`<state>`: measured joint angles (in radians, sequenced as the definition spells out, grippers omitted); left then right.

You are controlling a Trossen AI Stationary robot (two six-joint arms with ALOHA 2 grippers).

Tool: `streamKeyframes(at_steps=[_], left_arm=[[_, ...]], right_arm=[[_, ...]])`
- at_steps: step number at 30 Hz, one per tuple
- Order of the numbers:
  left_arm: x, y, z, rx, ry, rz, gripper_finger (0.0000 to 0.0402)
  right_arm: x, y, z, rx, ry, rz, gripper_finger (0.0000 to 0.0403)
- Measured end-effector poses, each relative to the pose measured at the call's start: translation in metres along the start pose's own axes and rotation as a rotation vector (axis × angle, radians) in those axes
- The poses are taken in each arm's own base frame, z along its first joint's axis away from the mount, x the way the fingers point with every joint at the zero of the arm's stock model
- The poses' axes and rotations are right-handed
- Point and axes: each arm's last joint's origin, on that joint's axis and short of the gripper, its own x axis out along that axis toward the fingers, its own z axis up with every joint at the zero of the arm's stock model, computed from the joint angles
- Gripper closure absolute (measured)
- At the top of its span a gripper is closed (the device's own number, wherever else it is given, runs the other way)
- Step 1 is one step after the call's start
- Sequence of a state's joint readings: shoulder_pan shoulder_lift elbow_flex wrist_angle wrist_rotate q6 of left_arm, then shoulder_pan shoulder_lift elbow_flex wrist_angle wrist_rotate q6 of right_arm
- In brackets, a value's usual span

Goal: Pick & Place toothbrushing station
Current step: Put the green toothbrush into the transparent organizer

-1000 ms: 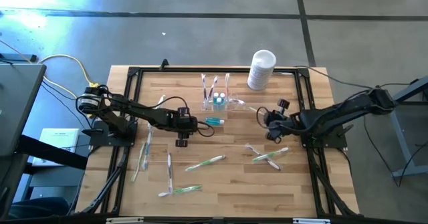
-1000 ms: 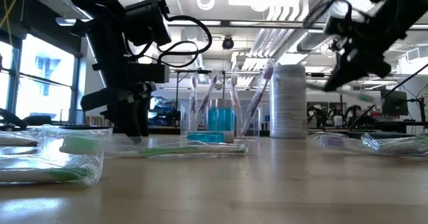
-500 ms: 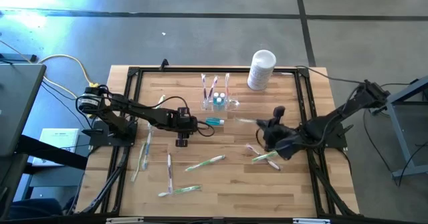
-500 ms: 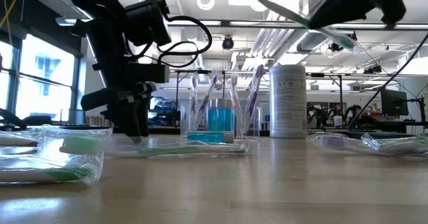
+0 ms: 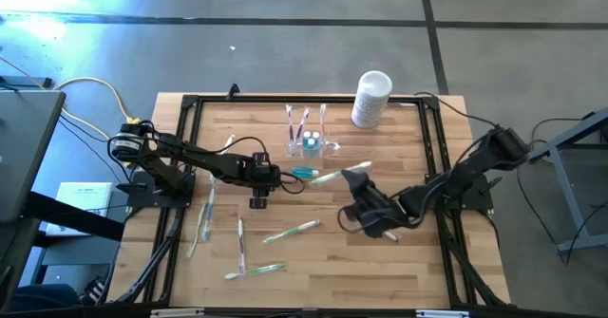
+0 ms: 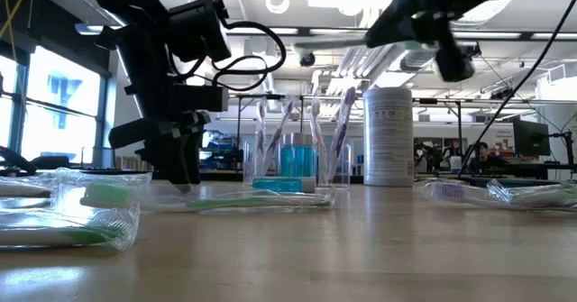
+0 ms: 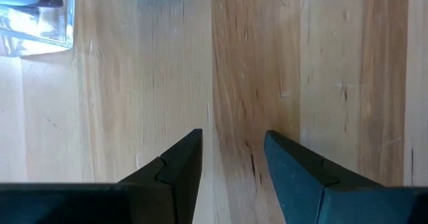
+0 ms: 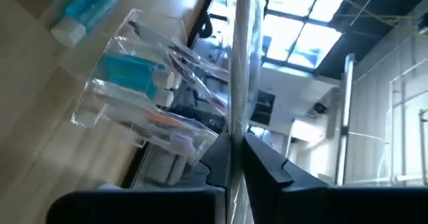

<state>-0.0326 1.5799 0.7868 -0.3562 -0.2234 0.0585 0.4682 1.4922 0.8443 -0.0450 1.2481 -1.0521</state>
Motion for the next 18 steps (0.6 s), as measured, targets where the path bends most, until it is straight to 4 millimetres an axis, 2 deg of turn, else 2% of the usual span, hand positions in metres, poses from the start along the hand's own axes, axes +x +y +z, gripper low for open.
streamKeyframes(at_steps=[6,8,14,18], left_arm=[[0.0,0.0,-0.001,-0.002,0.008,0.0,0.024],[0.0,0.0,-0.001,-0.002,0.01,0.0,0.024],[0.0,0.0,-0.001,-0.002,0.013,0.0,0.024],[0.0,0.0,-0.001,-0.002,0.013,0.002,0.024]], right_arm=[[0.032,-0.001,0.001,-0.181,0.116,0.053,0.039],[0.04,-0.007,-0.003,-0.223,0.155,0.073,0.0391],[0.052,-0.02,-0.016,-0.356,0.228,0.149,0.0389],[0.052,-0.019,-0.019,-0.453,0.219,0.205,0.039]])
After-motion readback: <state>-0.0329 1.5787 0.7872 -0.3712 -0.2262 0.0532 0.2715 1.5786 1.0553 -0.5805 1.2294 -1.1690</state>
